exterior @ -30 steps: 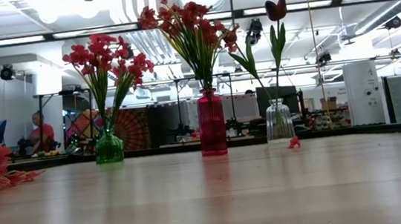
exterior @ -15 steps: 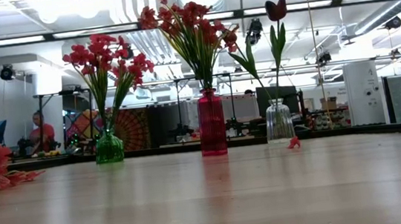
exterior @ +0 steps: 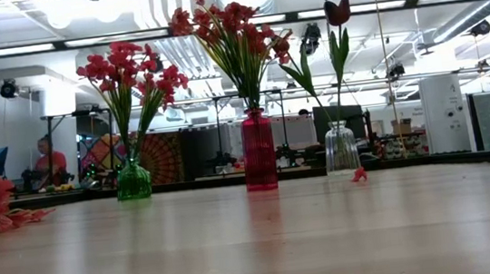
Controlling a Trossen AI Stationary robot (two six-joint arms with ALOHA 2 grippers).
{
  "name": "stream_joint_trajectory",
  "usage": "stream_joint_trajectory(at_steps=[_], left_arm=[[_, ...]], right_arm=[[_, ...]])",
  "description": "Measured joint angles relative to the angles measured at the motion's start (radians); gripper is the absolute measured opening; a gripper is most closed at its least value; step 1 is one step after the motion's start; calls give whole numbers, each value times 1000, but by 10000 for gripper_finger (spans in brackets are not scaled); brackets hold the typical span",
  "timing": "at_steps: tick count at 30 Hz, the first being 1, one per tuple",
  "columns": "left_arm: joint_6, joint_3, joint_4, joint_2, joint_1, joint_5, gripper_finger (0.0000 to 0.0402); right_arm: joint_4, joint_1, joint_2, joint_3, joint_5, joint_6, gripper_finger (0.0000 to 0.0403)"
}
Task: Sort flowers into vase by color
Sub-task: Put the red flower into the transparent vase
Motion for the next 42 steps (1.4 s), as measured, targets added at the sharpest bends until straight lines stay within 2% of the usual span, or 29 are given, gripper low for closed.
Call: stream_joint_trajectory(at_steps=[5, 8, 14, 18, 21, 27, 34, 42], left_arm=[[1, 0, -9, 0, 0, 0, 198], [1, 0, -16, 3, 0, 0, 198], [1, 0, -29, 6, 0, 0, 198], [1, 0, -45, 5, 0, 0, 198], [1, 0, -52, 6, 0, 0, 198], [9, -1, -58, 6, 0, 0, 198], [9, -1, -64, 6, 0, 0, 198], [9, -1, -66, 6, 0, 0, 198]], right_arm=[[-2, -72, -32, -56, -5, 34, 13], [-1, -114, -44, -109, -46, 76, 13], [83, -193, -58, -208, -152, 109, 13], [191, -260, -59, -278, -308, 144, 13], [215, -297, -54, -307, -351, 157, 13], [303, -321, -31, -372, -440, 176, 13], [458, -324, -16, -466, -478, 156, 13], [455, -327, -16, -488, -507, 181, 13]])
